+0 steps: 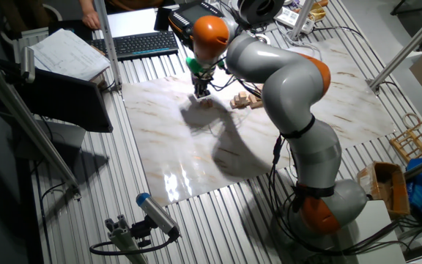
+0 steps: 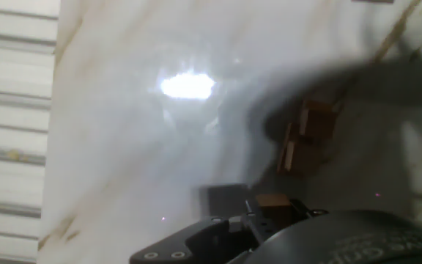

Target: Stack the blocks into a pyramid shape

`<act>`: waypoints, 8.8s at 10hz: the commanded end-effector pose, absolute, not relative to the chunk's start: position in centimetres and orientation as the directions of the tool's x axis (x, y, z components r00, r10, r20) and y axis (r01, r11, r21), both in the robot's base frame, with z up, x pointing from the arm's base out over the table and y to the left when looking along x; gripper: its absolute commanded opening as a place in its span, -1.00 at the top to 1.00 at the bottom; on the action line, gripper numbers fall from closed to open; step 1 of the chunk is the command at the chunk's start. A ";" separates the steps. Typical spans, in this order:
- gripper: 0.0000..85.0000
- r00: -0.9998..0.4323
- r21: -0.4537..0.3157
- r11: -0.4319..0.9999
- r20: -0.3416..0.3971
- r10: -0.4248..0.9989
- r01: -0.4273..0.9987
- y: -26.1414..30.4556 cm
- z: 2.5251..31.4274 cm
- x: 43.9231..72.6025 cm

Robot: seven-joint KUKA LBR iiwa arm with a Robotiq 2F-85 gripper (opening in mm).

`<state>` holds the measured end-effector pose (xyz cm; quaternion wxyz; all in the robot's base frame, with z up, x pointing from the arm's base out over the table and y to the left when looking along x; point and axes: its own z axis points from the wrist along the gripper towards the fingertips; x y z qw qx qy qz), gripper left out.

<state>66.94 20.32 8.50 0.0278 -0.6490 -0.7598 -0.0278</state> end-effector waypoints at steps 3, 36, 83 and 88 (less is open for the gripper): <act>1.00 -0.161 0.002 0.162 0.097 0.982 0.987 20.8 8.8 66.4; 1.00 -0.093 -0.027 0.096 0.108 0.990 0.995 16.9 7.4 64.7; 1.00 -0.983 -0.073 0.981 0.010 -0.182 -0.182 15.8 17.4 57.9; 1.00 -0.983 -0.051 0.982 0.020 -0.183 -0.183 16.4 17.1 58.3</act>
